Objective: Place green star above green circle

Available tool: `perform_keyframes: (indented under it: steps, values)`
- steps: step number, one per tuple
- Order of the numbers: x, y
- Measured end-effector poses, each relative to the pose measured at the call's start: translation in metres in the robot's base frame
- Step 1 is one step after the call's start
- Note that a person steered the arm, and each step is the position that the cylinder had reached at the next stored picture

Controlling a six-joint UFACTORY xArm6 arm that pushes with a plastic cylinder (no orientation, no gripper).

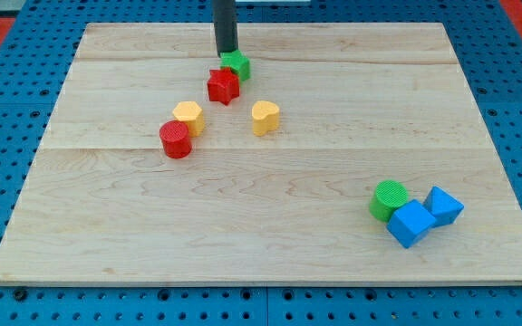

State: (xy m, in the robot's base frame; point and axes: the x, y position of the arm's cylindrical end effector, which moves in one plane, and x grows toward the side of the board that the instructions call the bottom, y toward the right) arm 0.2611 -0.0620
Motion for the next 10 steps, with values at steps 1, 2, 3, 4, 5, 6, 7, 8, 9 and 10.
perform_keyframes:
  steps: [1,2,3,4,5,6,7,8,9,10]
  values:
    - [-0.012,-0.009]
    - [0.022,0.026]
    - [0.034,0.041]
    - [0.05,0.069]
    - [0.018,0.016]
    - [0.018,-0.007]
    - [0.066,0.027]
    - [0.085,0.077]
    - [0.11,0.101]
    - [0.141,0.125]
